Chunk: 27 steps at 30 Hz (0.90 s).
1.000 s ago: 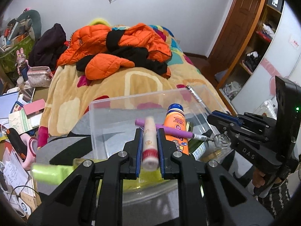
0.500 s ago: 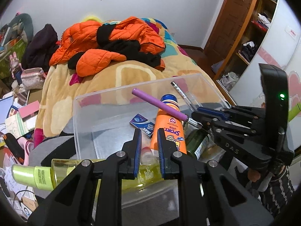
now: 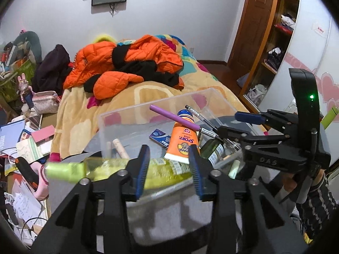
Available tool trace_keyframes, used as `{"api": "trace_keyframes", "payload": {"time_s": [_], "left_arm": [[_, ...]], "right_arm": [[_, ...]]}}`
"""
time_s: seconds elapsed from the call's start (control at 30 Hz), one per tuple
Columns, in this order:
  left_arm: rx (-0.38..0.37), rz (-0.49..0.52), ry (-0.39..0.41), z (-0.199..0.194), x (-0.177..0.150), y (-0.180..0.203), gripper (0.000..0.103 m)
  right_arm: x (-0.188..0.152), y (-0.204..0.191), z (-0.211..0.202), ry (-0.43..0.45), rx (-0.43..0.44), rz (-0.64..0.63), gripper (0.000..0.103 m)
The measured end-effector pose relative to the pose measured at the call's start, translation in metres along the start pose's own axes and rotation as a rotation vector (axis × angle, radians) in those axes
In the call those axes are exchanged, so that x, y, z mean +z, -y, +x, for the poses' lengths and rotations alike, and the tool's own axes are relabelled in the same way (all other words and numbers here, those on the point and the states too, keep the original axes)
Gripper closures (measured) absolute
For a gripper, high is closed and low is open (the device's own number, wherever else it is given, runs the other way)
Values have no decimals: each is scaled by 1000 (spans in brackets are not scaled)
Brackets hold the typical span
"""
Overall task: Organize objects
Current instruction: 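Lower the beige tube and black pen into the box and open both tools, then grasp the pale green highlighter with right tool while left tool grasps brown walnut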
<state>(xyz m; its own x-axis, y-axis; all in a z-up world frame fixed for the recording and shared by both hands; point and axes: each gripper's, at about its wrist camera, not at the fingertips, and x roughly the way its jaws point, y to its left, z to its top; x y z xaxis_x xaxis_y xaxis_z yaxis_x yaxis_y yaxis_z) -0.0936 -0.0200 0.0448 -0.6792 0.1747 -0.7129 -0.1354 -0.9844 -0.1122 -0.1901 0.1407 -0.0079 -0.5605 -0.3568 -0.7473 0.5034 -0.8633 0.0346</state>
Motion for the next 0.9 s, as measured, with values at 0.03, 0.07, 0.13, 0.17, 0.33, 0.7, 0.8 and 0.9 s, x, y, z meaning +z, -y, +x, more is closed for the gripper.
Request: {"api": "trace_keyframes", "payload": {"time_s": [0.03, 0.07, 0.13, 0.17, 0.33, 0.7, 0.8, 0.9], "left_arm": [[5, 1, 10, -6, -3, -1, 56], [15, 4, 23, -13, -7, -2, 54], [50, 8, 44, -26, -16, -7, 37], [62, 7, 51, -30, -22, -9, 36], [96, -16, 20, -37, -55, -25, 35], [100, -103, -137, 18, -103, -81, 58], [78, -114, -136, 29, -103, -93, 60], [51, -84, -123, 37, -100, -93, 60]], "right_arm": [[-1, 0, -4, 7, 1, 2, 47], [-3, -1, -10, 14, 0, 4, 42], [-9, -3, -21, 36, -11, 5, 39], [-12, -3, -26, 44, -16, 6, 38], [-32, -8, -42, 55, -26, 34, 30], [-77, -8, -33, -45, -45, 140, 29], [-85, -7, -20, -92, -62, 167, 29], [-88, -8, -10, -114, -73, 193, 29]]}}
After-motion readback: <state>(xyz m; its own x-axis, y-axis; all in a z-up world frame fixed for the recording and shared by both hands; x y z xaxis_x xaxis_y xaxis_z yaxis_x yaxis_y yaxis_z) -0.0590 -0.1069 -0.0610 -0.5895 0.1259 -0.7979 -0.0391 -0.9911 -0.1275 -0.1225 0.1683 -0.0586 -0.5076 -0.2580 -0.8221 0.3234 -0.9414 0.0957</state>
